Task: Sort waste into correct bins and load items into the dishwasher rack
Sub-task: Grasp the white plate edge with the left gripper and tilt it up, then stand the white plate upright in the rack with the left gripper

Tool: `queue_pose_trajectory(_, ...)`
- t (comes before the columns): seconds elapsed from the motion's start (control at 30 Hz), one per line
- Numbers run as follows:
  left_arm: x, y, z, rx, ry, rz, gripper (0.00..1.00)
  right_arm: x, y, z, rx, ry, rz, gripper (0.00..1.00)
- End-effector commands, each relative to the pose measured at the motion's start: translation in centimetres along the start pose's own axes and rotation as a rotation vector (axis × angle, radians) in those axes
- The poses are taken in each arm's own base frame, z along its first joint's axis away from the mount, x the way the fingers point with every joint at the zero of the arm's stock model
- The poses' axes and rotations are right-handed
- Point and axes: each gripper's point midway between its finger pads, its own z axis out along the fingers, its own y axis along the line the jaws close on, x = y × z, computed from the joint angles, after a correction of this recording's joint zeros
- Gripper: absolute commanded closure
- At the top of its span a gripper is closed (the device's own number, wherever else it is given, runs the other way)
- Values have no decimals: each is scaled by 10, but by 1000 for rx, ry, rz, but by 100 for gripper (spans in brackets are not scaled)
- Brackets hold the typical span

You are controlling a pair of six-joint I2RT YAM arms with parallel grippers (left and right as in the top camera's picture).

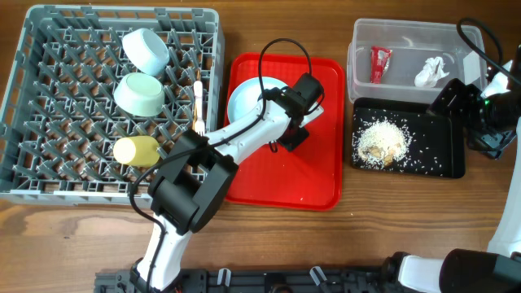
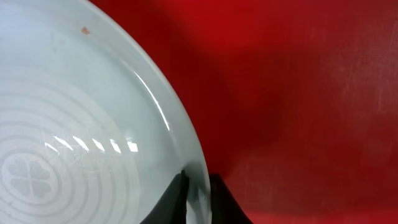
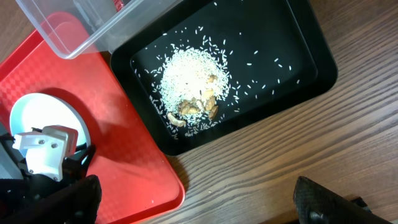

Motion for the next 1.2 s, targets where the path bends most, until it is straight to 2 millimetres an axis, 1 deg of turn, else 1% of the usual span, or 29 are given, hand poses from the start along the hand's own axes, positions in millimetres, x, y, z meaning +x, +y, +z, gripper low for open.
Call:
queue_pose_trajectory(0.0, 10, -2, 8, 10, 37, -1, 96, -1, 3, -10, -22, -29, -22, 0)
queue_pose_trajectory(0.13, 10, 0, 8, -7, 38, 1, 96, -1, 3, -10, -22, -29, -23, 0)
queue_pose_trajectory(0.2, 8, 15, 0, -104, 36, 6, 96, -1, 3, -10, -22, -29, -23, 0)
queue_pose_trajectory(0.23, 5, 25, -8, -172, 24, 8, 96, -1, 3, -10, -22, -29, -23, 0)
queue_pose_trajectory(0.3, -2, 38, -25, -266, -5, 8, 96, -1, 3, -10, -22, -29, -23, 0)
queue_pose_trajectory(0.37, -14, 49, -52, -350, -66, 1, 96, -1, 3, -10, -22, -29, -23, 0)
queue_pose_trajectory(0.4, -20, 52, -71, -368, -111, -9, 96, -1, 3, -10, -22, -29, -23, 0)
queue_pose_trajectory(0.47, -29, 54, -96, -376, -176, -25, 96, -1, 3, -10, -22, -29, -23, 0)
queue_pose_trajectory(0.53, -34, 56, -115, -382, -225, -38, 96, -1, 3, -10, -22, -29, -23, 0)
queue_pose_trajectory(0.6, -40, 59, -142, -390, -294, -56, 96, -1, 3, -10, -22, -29, -23, 0)
queue_pose_trajectory(0.67, -44, 65, -170, -391, -374, -140, 96, -1, 3, -10, -22, -29, -23, 0)
queue_pose_trajectory(0.7, -45, 71, -184, -387, -418, -208, 96, -1, 3, -10, -22, -29, -23, 0)
queue_pose_trajectory(0.73, -44, 76, -195, -362, -455, -270, 96, -1, 3, -10, -22, -29, -23, 0)
queue_pose_trajectory(0.83, -41, 87, -213, -254, -519, -376, 96, -1, 3, -10, -22, -29, -23, 0)
queue_pose_trajectory(0.87, -40, 92, -218, -191, -542, -426, 96, -1, 3, -10, -22, -29, -23, 0)
queue_pose_trajectory(0.93, -37, 101, -223, -78, -569, -495, 96, 0, 3, -10, -22, -28, -23, 0)
queue_pose_trajectory(1.0, -34, 107, -225, 78, -589, -549, 96, 0, 3, -10, -22, -28, -23, 0)
queue_pose_trajectory(1.03, -32, 112, -229, 182, -603, -580, 96, -1, 3, -10, -22, -28, -22, 0)
queue_pose_trajectory(1.1, -27, 120, -238, 325, -637, -595, 96, -1, 3, -10, -22, -29, -23, 0)
queue_pose_trajectory(1.17, -21, 132, -245, 384, -664, -618, 96, -1, 3, -10, -22, -29, -22, 0)
